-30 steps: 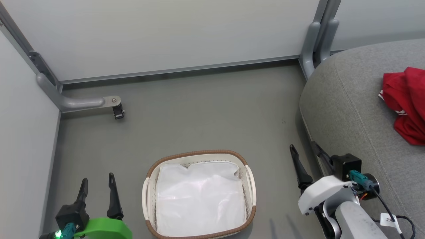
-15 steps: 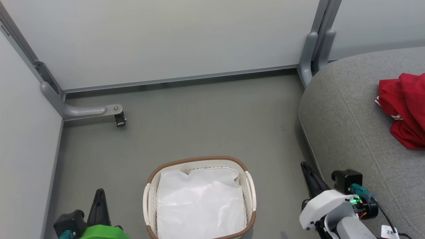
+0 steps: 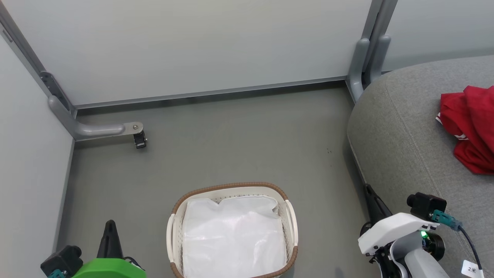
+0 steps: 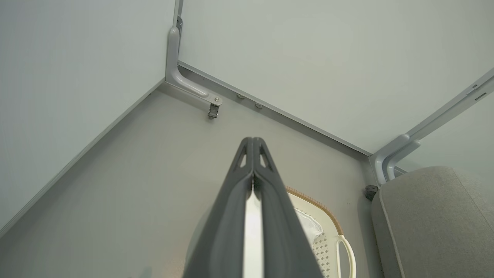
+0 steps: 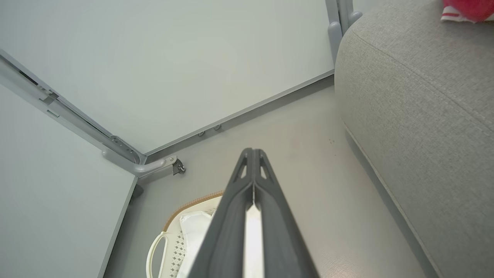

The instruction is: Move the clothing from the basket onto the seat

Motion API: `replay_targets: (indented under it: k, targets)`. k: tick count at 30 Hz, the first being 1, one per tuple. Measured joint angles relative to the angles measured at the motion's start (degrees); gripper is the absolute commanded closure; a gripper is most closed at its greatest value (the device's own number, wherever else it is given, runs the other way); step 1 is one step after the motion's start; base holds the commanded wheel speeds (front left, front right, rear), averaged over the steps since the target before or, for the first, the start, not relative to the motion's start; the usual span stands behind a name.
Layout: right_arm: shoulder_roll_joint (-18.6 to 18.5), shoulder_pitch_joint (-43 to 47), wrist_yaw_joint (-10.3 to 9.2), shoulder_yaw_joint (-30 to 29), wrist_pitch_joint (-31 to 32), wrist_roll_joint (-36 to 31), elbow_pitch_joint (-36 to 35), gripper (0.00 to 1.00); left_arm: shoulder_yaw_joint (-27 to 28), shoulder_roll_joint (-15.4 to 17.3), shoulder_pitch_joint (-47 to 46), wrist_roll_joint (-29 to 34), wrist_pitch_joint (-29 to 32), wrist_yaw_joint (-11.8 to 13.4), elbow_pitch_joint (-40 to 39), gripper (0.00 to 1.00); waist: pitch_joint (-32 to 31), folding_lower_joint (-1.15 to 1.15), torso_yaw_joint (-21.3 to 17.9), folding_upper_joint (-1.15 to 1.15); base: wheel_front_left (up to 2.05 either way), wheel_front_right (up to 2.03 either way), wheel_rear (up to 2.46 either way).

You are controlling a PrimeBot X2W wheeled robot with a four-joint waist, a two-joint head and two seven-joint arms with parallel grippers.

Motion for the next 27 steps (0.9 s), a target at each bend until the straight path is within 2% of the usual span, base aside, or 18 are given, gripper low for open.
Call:
replay_targets:
  k: [27]
  targets:
    - [0.0,1.4,0.0,-4.4,5.8,21.1,-5.0,1.0,1.7,0.0,-2.1,-21.3,5.9,-1.8,-2.1,1.0,-0.4,0.0,0.1,0.0,0.0,0.0,0.0]
